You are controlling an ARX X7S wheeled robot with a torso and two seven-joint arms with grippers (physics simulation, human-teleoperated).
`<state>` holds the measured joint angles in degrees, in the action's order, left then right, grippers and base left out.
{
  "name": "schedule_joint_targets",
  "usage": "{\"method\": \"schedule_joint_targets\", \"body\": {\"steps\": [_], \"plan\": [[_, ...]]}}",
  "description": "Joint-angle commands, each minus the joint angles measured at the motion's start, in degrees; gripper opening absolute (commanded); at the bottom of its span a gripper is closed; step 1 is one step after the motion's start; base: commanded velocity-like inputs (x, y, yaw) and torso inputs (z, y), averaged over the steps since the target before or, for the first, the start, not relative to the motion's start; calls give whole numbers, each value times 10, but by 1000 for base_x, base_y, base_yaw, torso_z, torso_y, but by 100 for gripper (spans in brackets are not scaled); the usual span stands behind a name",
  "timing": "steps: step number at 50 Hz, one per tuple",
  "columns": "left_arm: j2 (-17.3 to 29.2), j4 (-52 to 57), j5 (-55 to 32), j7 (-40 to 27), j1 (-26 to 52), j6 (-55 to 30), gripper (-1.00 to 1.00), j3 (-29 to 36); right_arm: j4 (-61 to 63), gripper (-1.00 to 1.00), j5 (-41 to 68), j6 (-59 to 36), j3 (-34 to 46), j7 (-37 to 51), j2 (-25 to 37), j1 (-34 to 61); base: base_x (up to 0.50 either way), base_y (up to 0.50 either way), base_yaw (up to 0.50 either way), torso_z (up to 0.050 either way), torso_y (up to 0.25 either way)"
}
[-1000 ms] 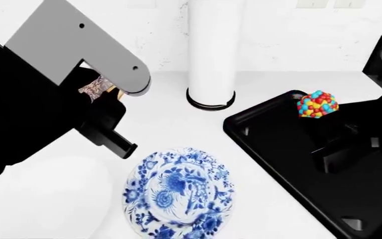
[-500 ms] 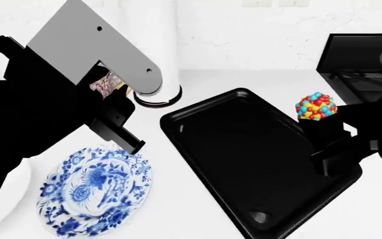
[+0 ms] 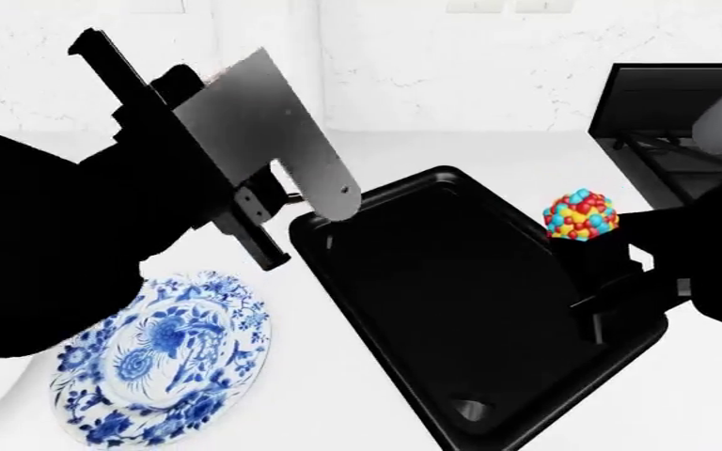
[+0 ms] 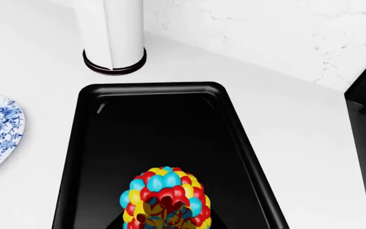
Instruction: Move the dessert items from the plate to the tray.
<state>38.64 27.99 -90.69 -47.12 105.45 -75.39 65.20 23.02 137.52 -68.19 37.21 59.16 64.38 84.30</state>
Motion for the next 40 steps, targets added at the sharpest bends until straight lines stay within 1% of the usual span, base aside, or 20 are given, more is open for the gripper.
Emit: {"method": "schedule_joint_targets", "body": {"steps": [1, 7, 11, 17, 19, 25, 29, 32, 38, 40], "plan": [[-34, 53, 286, 170, 3, 16, -100, 134, 6, -100, -15, 3, -7, -12, 8, -14, 0, 0, 0, 0, 0], [-54, 88, 350, 183, 6, 32, -100, 195, 4, -100, -21, 4, -10, -17, 16, -18, 0, 0, 0, 0, 0], [-64, 97, 356, 179, 4, 30, -100, 206, 0, -100, -30, 3, -14, -25, 21, -24, 0, 0, 0, 0, 0], [-74, 115, 373, 186, 4, 49, -100, 220, -1, -100, -32, 3, -14, -25, 26, -23, 0, 0, 0, 0, 0], [-76, 125, 384, 194, 6, 65, -100, 224, -3, -100, -33, 2, -14, -25, 27, -23, 0, 0, 0, 0, 0], [-77, 132, 454, 223, 16, 116, -100, 274, -1, -100, -39, 6, -18, -31, 32, -30, 0, 0, 0, 0, 0], [-63, 117, 494, 267, 17, 187, -100, 295, 0, -100, -41, 9, -19, -34, 35, -33, 0, 0, 0, 0, 0], [-55, 108, 502, 295, 15, 227, -100, 295, 1, -100, -40, 9, -19, -34, 37, -33, 0, 0, 0, 0, 0], [-47, 84, 464, 330, 5, 267, -100, 264, 4, -100, -42, 12, -22, -39, 43, -38, 0, 0, 0, 0, 0], [-45, 74, 440, 341, 3, 279, -100, 246, 5, -100, -43, 13, -22, -40, 44, -40, 0, 0, 0, 0, 0]]}}
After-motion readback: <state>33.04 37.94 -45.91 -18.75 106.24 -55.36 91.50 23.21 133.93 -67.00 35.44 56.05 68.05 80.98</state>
